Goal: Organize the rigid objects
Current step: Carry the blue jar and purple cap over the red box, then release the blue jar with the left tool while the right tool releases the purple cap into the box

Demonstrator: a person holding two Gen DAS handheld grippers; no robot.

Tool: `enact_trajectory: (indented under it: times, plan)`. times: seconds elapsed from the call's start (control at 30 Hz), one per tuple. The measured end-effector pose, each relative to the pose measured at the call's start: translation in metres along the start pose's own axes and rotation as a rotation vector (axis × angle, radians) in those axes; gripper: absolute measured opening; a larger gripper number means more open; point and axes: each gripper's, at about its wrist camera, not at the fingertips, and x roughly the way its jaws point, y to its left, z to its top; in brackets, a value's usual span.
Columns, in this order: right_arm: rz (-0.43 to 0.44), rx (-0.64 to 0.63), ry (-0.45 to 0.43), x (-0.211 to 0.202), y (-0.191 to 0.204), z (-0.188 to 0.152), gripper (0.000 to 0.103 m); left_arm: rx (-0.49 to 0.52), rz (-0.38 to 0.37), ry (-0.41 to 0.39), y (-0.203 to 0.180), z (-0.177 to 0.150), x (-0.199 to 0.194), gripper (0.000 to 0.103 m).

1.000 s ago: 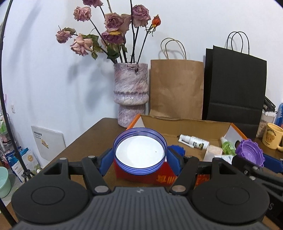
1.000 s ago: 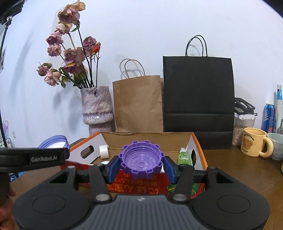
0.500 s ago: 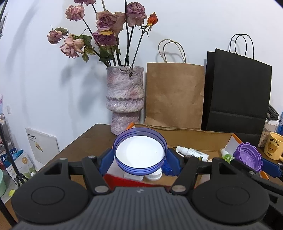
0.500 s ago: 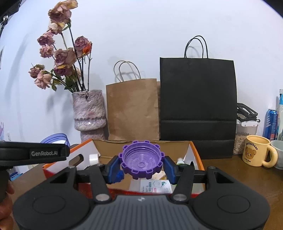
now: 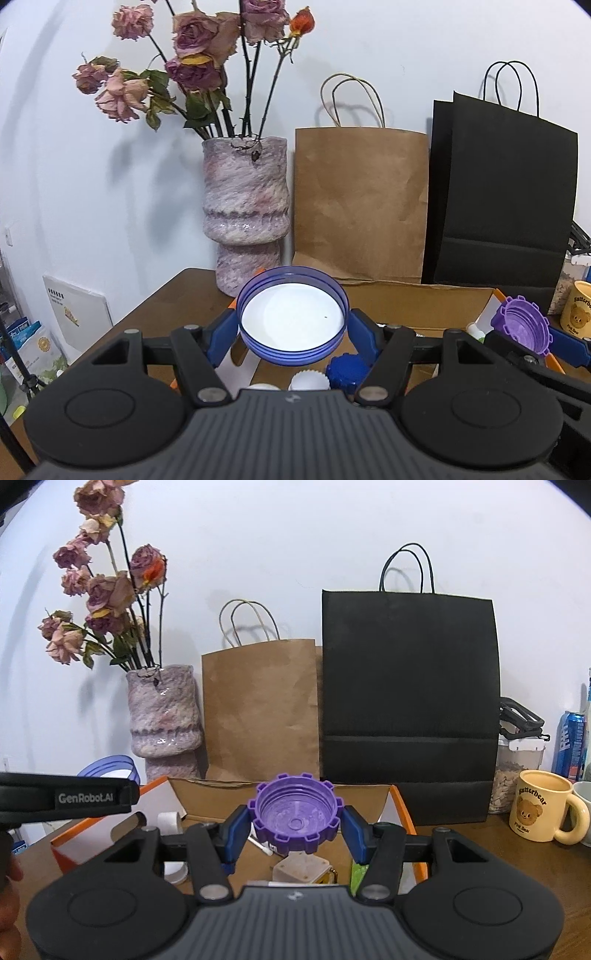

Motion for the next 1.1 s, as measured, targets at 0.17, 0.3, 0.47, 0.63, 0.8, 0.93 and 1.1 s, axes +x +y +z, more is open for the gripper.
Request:
enact_trajectory:
  times: [0.17, 0.3, 0.47, 0.63, 0.8, 0.93, 1.1]
  plan:
    - [0.0, 0.005, 0.005, 0.015, -0.004, 0.003, 0.053, 0.014, -0.01, -0.001, -0.003, 0.003, 0.012, 0.067]
    - [0.003, 0.007, 0.014, 0.025, -0.006, 0.003, 0.053, 0.025, -0.012, 0.002, -0.005, 0.005, 0.024, 0.067]
    - [0.008, -0.001, 0.027, 0.04, -0.006, 0.004, 0.053, 0.039, -0.012, 0.014, -0.006, 0.006, 0.041, 0.067]
    - [0.009, -0.014, 0.039, 0.051, -0.003, 0.003, 0.053, 0.055, -0.011, 0.018, -0.008, 0.006, 0.052, 0.067]
    - [0.006, -0.014, 0.059, 0.057, -0.003, 0.001, 0.053, 0.061, -0.008, 0.02, -0.007, 0.006, 0.058, 0.067]
    - [0.004, -0.017, 0.061, 0.056, -0.003, 0.001, 0.053, 0.069, -0.009, 0.025, -0.008, 0.005, 0.059, 0.067]
    - [-0.008, -0.01, 0.069, 0.057, -0.004, 0.0, 0.059, 0.086, 0.011, 0.006, -0.009, 0.004, 0.056, 0.086]
